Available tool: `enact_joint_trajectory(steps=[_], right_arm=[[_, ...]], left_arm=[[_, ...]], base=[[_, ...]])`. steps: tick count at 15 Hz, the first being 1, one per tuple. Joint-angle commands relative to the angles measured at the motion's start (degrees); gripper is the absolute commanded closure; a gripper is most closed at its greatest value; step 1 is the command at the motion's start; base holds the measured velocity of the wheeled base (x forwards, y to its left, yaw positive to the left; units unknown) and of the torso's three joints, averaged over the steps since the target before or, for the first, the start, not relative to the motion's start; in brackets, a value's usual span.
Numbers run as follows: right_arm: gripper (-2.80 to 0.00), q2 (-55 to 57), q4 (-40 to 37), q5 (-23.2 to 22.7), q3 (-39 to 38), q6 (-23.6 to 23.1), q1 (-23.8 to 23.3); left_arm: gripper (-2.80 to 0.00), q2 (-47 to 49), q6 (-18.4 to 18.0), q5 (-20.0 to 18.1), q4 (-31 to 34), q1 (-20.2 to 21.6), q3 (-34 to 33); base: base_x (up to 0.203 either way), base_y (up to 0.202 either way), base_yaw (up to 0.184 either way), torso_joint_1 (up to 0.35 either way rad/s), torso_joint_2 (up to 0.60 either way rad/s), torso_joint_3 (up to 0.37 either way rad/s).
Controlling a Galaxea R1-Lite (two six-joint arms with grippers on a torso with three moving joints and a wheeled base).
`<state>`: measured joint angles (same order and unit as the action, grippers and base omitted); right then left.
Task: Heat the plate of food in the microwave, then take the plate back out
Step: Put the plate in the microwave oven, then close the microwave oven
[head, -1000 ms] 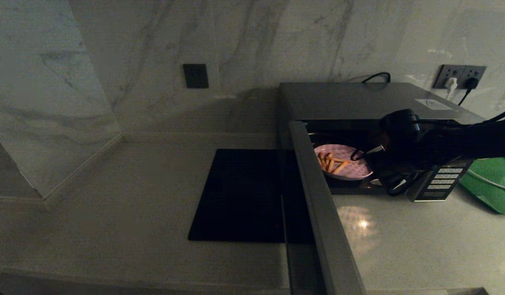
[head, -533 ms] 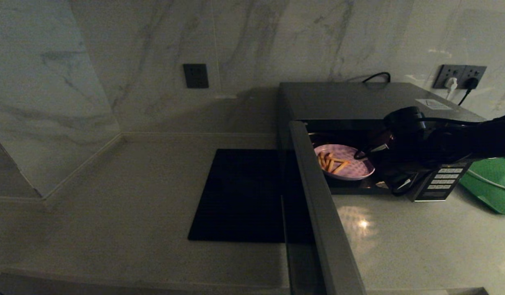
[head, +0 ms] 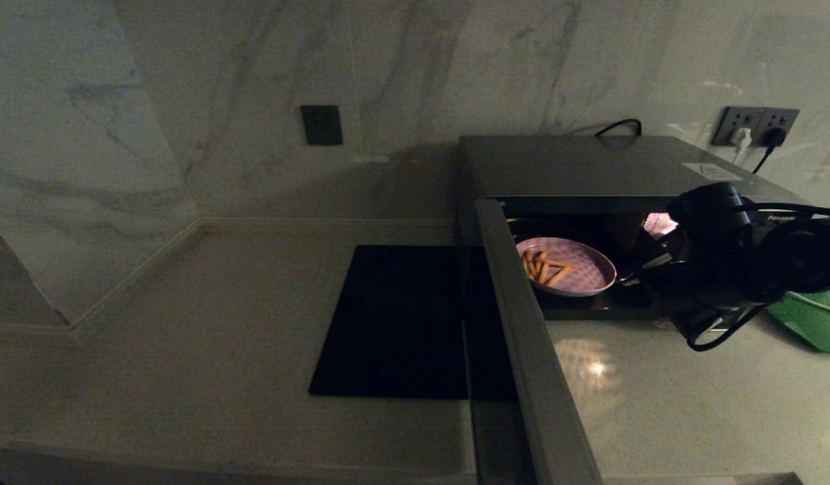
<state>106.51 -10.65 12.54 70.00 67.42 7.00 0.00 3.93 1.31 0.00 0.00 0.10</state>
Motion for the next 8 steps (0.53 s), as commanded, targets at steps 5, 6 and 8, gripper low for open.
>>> enact_joint_trajectory(steps=[5,6,8], right_arm=[[0.0,-18.55,-0.57,2.78,-13.27,-4.23,-0.08],[0.0,-21.91,-1.59,2.8,-14.76,-5.62,-0.18],[0.0,-28.29,-6.52,2.79,-15.62,-7.71,-0.27]], left_arm=[[0.0,0.0,-0.07,0.01,0.0,0.0,-0.01],[0.0,0.0,0.02,0.01,0.0,0.0,-0.01],[0.0,0.0,0.02,0.01,0.0,0.0,-0.01]], base=[[0.0,0.0,0.0,0.0,0.0,0.0],[0.0,0.0,0.0,0.0,0.0,0.0],[0.0,0.0,0.0,0.0,0.0,0.0]])
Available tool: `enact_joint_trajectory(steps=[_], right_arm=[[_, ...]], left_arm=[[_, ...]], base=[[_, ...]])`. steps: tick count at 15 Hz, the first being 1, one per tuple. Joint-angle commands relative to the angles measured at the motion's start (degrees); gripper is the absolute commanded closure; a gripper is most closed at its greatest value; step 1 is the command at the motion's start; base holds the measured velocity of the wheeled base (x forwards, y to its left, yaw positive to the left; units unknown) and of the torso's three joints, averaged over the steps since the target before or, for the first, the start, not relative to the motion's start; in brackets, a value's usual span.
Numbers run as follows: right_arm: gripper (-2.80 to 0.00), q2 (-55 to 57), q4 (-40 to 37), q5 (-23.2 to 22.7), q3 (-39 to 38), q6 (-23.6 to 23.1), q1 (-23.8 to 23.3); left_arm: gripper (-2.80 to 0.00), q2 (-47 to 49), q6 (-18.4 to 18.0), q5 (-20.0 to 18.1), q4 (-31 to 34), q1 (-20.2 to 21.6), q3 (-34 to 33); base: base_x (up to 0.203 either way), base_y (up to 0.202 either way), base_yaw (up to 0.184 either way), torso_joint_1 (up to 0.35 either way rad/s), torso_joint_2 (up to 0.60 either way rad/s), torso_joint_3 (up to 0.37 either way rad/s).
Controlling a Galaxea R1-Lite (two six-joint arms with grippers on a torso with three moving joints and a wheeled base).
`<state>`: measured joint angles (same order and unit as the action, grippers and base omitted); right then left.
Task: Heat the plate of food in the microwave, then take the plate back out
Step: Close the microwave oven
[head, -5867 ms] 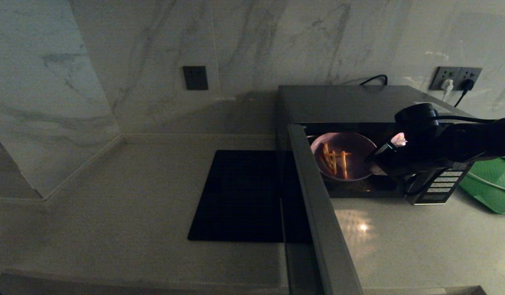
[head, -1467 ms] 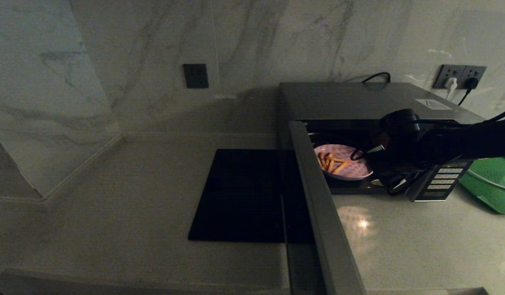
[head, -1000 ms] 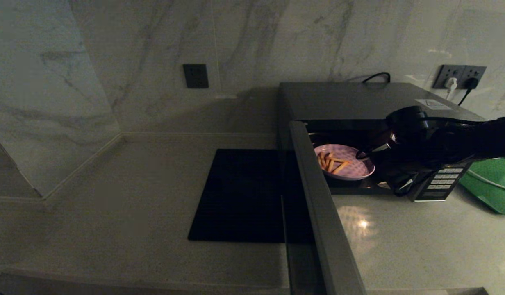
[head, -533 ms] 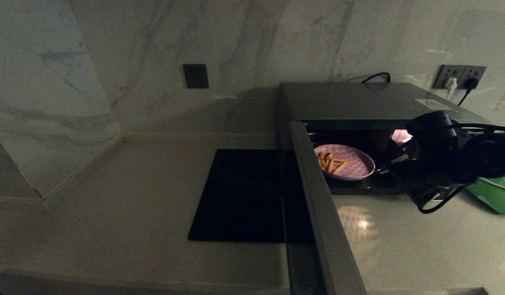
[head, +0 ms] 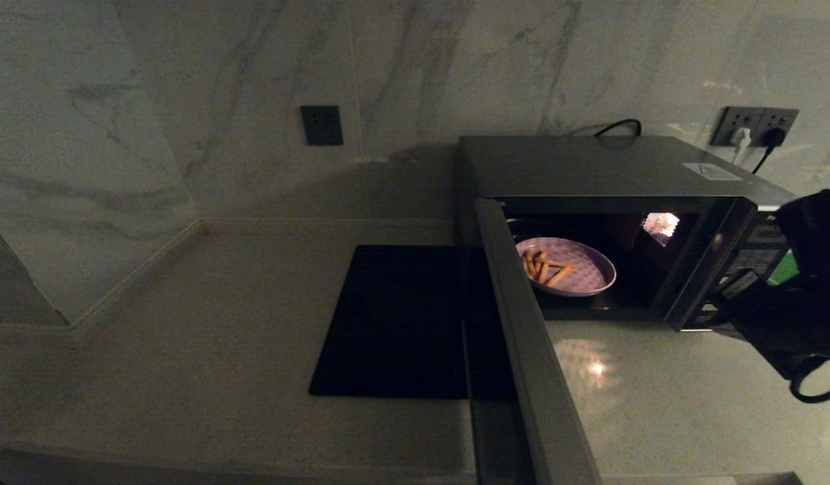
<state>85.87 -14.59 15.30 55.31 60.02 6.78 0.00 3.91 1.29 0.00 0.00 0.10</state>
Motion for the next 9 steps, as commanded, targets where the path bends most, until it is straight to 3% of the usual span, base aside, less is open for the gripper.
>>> enact_joint_trajectory(steps=[1,6,9], right_arm=[[0.0,-10.26,-7.69,-0.22,0.15,-1.05,-0.08],[0.0,-15.32,-29.45,-3.61,16.34,-5.12,0.4],[0.0,-15.42,-43.44,-10.16,30.19,-7.78,4.19]], left_arm=[[0.0,0.0,0.04,0.03,0.0,0.0,-0.01],[0.0,0.0,0.04,0.03,0.0,0.0,-0.01],[0.0,0.0,0.04,0.03,0.0,0.0,-0.01]], base=[[0.0,0.0,0.0,0.0,0.0,0.0],[0.0,0.0,0.0,0.0,0.0,0.0],[0.0,0.0,0.0,0.0,0.0,0.0]])
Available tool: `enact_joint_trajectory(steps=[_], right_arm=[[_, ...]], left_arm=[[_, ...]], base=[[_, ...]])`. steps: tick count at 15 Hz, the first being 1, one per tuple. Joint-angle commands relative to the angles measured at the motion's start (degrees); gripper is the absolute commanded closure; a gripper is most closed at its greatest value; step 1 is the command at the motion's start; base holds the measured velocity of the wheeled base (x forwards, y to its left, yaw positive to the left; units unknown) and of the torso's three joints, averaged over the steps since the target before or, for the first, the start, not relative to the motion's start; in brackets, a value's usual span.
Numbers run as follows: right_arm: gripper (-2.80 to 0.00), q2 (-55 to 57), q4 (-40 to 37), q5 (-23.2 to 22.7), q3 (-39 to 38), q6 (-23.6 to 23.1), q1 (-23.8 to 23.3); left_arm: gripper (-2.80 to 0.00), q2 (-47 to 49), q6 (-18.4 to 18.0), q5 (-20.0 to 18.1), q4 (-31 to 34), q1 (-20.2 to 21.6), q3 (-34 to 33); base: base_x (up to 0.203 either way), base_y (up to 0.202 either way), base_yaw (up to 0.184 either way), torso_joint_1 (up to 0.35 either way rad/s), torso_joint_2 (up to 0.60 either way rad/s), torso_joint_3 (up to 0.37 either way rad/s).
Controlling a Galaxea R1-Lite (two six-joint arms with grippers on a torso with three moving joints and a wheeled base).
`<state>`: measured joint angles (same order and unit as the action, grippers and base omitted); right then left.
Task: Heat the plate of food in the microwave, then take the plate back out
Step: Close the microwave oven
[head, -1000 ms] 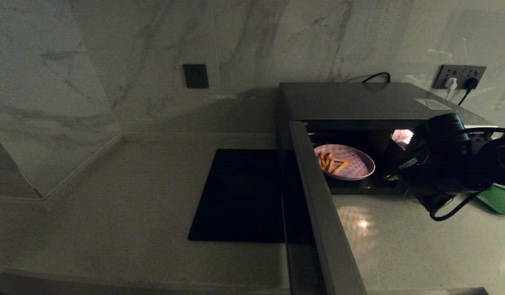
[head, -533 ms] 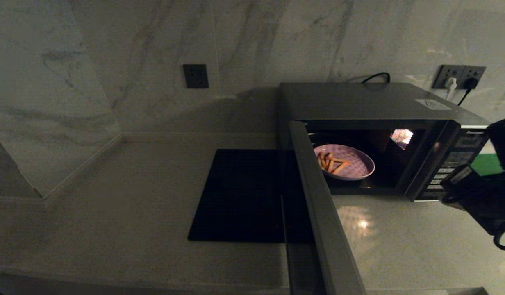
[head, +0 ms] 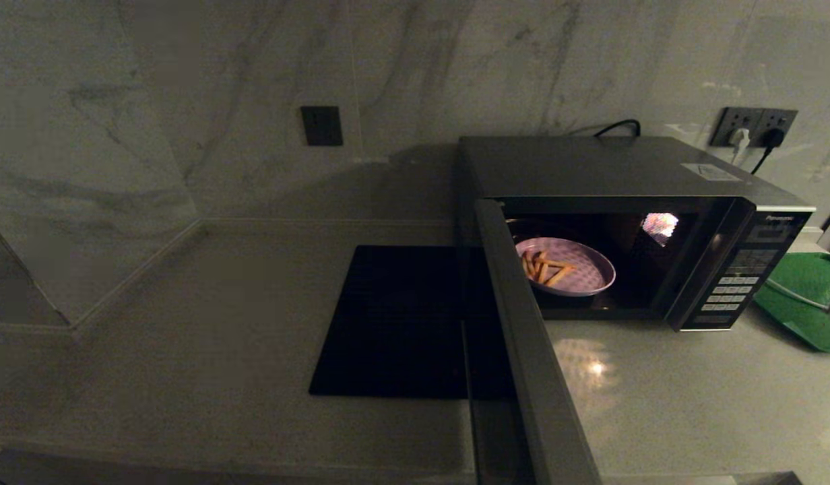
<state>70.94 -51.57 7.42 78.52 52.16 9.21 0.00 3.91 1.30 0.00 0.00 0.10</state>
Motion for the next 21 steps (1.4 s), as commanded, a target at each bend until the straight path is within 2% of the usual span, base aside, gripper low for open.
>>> enact_joint_trajectory(steps=[1,2,4,7,9,14,16,18,21], right_arm=[[0.0,0.02,-11.22,-5.44,12.31,-0.24,3.47],[0.0,0.75,-15.07,-7.94,16.63,-0.41,5.44],[0.0,2.46,-21.59,-11.43,23.55,-0.6,12.74],[0.0,4.46,-28.1,-12.58,29.07,-0.92,25.09],[0.0,6.17,-31.46,-11.73,30.46,-1.19,30.45],[0.0,11.89,-31.49,5.9,33.21,-1.2,44.67],[0.0,15.84,-28.65,12.75,34.31,-1.16,48.55],[0.0,18.94,-23.38,17.57,34.48,-1.34,51.23],[0.0,23.02,-17.25,21.53,34.64,-1.55,55.52]], left_arm=[[0.0,0.0,0.04,0.02,0.0,0.0,-0.01],[0.0,0.0,0.04,0.02,0.0,0.0,-0.01],[0.0,0.0,0.04,0.02,0.0,0.0,-0.01],[0.0,0.0,0.04,0.02,0.0,0.0,-0.01],[0.0,0.0,0.04,0.02,0.0,0.0,-0.01],[0.0,0.0,0.04,0.02,0.0,0.0,-0.01],[0.0,0.0,0.04,0.02,0.0,0.0,-0.01],[0.0,0.0,0.04,0.02,0.0,0.0,-0.01],[0.0,0.0,0.04,0.02,0.0,0.0,-0.01]], base=[[0.0,0.0,0.0,0.0,0.0,0.0],[0.0,0.0,0.0,0.0,0.0,0.0],[0.0,0.0,0.0,0.0,0.0,0.0],[0.0,0.0,0.0,0.0,0.0,0.0],[0.0,0.0,0.0,0.0,0.0,0.0],[0.0,0.0,0.0,0.0,0.0,0.0],[0.0,0.0,0.0,0.0,0.0,0.0],[0.0,0.0,0.0,0.0,0.0,0.0],[0.0,0.0,0.0,0.0,0.0,0.0]])
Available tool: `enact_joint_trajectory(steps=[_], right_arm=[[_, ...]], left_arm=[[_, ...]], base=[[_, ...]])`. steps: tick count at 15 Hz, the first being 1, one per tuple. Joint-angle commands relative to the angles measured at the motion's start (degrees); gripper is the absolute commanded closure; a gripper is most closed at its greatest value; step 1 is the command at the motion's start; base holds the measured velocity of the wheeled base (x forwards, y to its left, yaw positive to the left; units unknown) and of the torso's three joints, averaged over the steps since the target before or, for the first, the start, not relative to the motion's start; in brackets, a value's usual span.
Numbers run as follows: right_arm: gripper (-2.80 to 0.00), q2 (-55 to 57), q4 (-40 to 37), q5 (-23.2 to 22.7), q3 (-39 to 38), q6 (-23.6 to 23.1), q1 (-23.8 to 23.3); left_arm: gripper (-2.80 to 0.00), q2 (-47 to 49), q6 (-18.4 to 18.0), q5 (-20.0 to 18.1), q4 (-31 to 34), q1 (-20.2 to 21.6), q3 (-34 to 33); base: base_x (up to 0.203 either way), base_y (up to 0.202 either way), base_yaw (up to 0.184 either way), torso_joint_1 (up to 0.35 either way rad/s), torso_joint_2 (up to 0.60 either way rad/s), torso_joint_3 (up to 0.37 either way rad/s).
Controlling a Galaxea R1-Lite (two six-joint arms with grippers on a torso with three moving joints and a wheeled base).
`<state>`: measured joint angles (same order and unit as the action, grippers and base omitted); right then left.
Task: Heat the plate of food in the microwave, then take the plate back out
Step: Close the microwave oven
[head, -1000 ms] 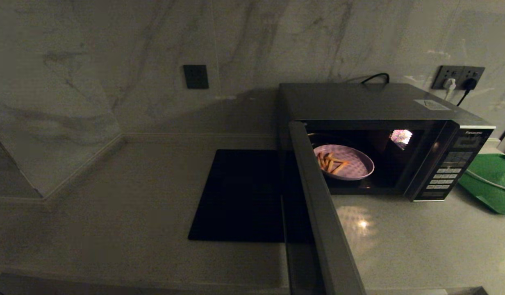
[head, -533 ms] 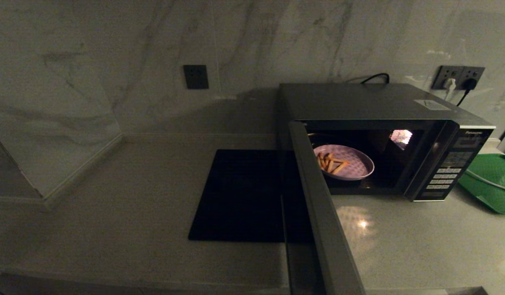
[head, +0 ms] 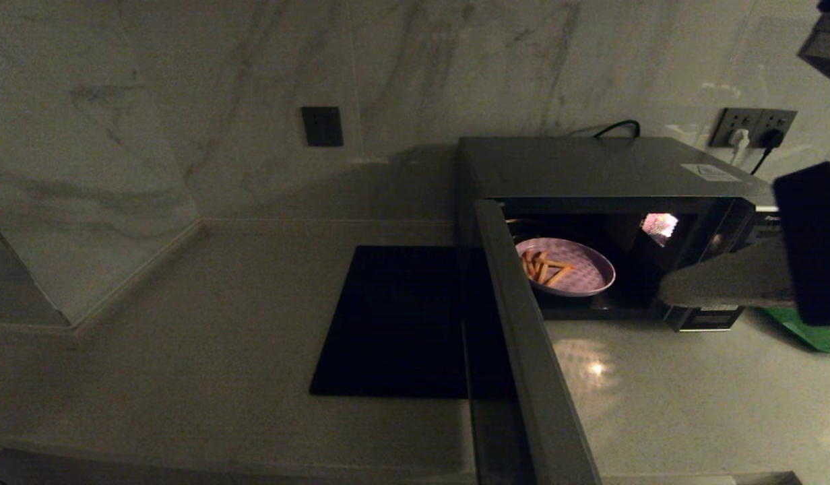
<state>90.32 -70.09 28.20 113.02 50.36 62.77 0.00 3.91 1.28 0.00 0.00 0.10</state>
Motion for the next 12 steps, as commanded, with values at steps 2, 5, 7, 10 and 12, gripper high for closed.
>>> enact_joint_trajectory(steps=[2,5,7,10,12], right_arm=[[0.0,4.41,3.48,0.4,0.36,-1.09,3.41],[0.0,4.32,3.39,-1.33,0.28,-1.14,6.58],[0.0,4.33,3.12,-3.22,0.2,-1.77,8.11],[0.0,5.84,3.21,-3.42,0.09,-3.32,8.67],[0.0,7.14,3.55,-4.14,0.1,-3.34,8.68]], left_arm=[[0.0,0.0,0.04,0.04,0.0,0.0,-0.01],[0.0,0.0,0.04,0.04,0.0,0.0,-0.01],[0.0,0.0,0.04,0.04,0.0,0.0,-0.01],[0.0,0.0,0.04,0.04,0.0,0.0,-0.01],[0.0,0.0,0.04,0.04,0.0,0.0,-0.01]], base=[[0.0,0.0,0.0,0.0,0.0,0.0],[0.0,0.0,0.0,0.0,0.0,0.0],[0.0,0.0,0.0,0.0,0.0,0.0],[0.0,0.0,0.0,0.0,0.0,0.0],[0.0,0.0,0.0,0.0,0.0,0.0]])
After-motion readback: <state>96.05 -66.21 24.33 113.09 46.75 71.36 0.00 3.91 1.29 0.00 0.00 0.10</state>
